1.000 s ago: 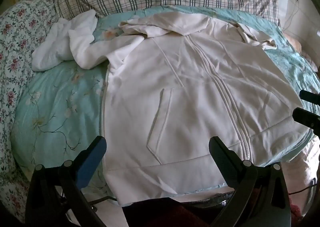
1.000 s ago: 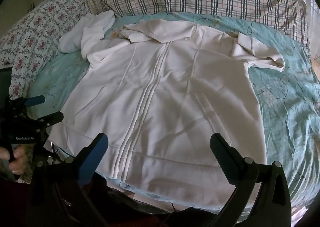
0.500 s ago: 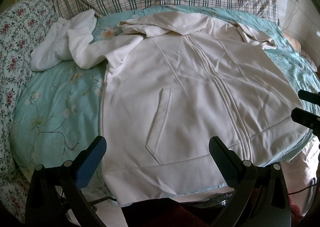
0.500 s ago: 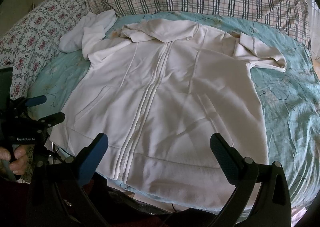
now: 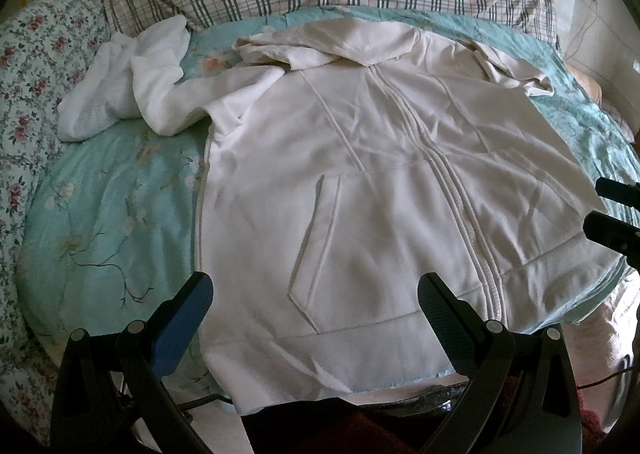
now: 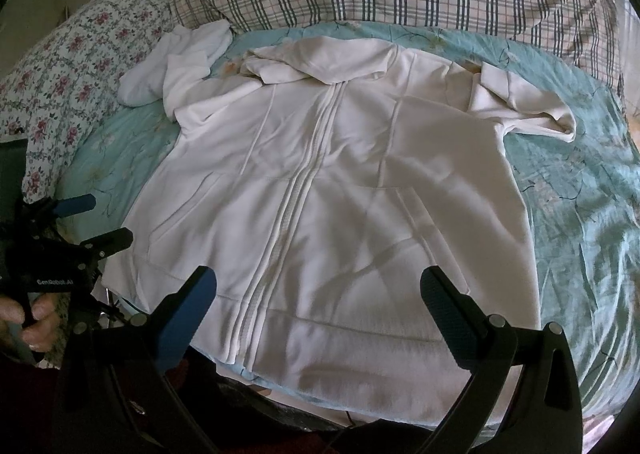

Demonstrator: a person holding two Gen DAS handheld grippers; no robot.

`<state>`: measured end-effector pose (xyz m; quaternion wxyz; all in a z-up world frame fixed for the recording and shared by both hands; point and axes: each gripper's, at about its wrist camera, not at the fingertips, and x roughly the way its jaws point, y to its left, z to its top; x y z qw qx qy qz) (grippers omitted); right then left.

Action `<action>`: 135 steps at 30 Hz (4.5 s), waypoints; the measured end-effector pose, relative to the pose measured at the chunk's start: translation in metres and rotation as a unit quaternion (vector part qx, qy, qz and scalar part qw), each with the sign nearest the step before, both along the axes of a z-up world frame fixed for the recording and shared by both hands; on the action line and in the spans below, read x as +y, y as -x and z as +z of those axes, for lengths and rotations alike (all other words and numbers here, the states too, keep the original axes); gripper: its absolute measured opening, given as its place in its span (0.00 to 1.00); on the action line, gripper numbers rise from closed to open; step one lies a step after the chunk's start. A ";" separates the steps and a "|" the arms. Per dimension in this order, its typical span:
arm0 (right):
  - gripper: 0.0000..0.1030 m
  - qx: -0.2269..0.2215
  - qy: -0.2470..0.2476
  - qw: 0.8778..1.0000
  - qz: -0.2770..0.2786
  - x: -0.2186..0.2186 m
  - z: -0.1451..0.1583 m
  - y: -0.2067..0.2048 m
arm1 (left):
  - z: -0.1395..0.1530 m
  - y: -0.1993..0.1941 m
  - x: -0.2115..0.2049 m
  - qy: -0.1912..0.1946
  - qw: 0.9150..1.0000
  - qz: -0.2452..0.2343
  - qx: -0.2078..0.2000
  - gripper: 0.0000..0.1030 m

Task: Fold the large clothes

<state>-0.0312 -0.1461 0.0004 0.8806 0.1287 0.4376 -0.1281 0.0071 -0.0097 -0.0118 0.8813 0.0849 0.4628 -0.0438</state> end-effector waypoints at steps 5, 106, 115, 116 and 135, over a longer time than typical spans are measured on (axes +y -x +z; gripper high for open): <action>0.99 -0.004 -0.009 1.000 -0.002 -0.006 -0.002 -0.002 | -0.005 -0.006 0.000 -0.002 1.000 -0.004 0.009 0.99; 0.63 -0.014 -0.143 0.971 -0.191 -0.302 -0.054 -0.129 | -0.065 -0.290 0.017 0.177 0.983 -0.009 0.042 0.12; 0.04 0.005 -0.133 0.974 -0.181 -0.317 -0.067 -0.153 | -0.069 -0.285 0.020 0.180 0.982 -0.011 0.052 0.12; 0.04 0.003 -0.130 0.975 -0.182 -0.318 -0.066 -0.154 | -0.072 -0.286 0.018 0.175 0.983 -0.009 0.052 0.12; 0.30 -0.021 -0.093 0.985 -0.142 -0.243 -0.047 -0.133 | -0.031 -0.234 0.078 0.183 0.983 0.032 0.002 0.50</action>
